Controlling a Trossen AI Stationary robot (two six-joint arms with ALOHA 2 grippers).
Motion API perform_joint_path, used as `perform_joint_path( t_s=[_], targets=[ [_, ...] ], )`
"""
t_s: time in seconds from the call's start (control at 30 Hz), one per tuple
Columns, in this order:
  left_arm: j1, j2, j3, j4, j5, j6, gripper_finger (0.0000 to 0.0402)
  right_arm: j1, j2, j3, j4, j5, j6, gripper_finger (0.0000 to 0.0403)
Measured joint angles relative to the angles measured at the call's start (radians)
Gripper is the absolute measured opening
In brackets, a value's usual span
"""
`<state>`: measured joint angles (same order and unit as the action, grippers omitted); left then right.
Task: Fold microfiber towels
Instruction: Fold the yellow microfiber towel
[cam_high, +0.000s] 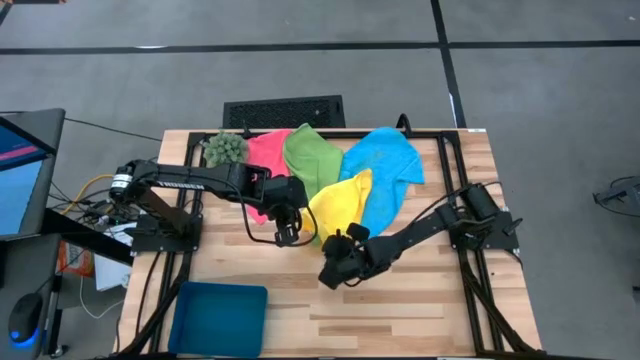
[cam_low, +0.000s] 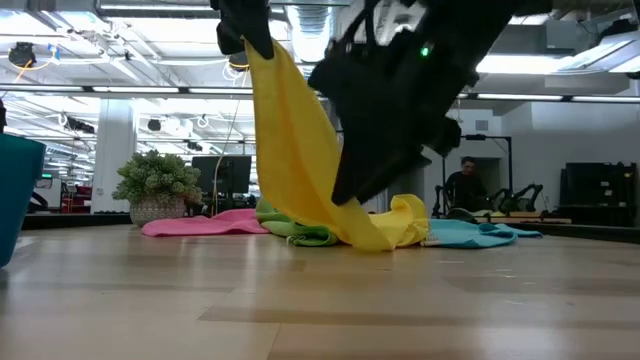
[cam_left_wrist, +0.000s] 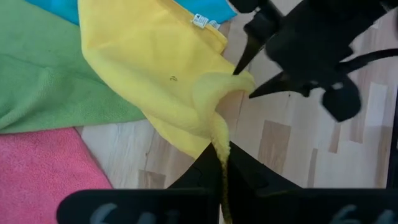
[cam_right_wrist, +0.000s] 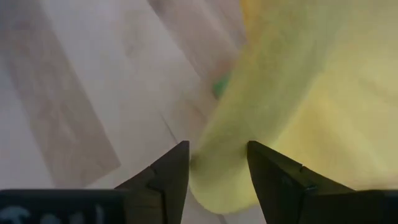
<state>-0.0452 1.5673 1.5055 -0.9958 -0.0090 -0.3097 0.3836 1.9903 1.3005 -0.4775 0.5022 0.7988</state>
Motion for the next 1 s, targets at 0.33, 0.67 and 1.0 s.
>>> perform_joint_path(
  t_s=[0.33, 0.67, 1.0],
  targets=[
    [-0.001, 0.0, 0.0, -0.012, 0.001, 0.018, 0.0, 0.015, -0.07, 0.002, -0.104, -0.036, 0.114, 0.002],
    [-0.034, -0.078, 0.031, -0.035, 0.061, -0.03, 0.0, 0.037, -0.43, 0.003, -0.17, -0.075, 0.153, 0.0007],
    [-0.136, -0.199, 0.12, -0.031, -0.068, -0.158, 0.0, 0.035, -0.662, 0.004, -0.137, -0.055, 0.157, 0.0003]
  ],
)
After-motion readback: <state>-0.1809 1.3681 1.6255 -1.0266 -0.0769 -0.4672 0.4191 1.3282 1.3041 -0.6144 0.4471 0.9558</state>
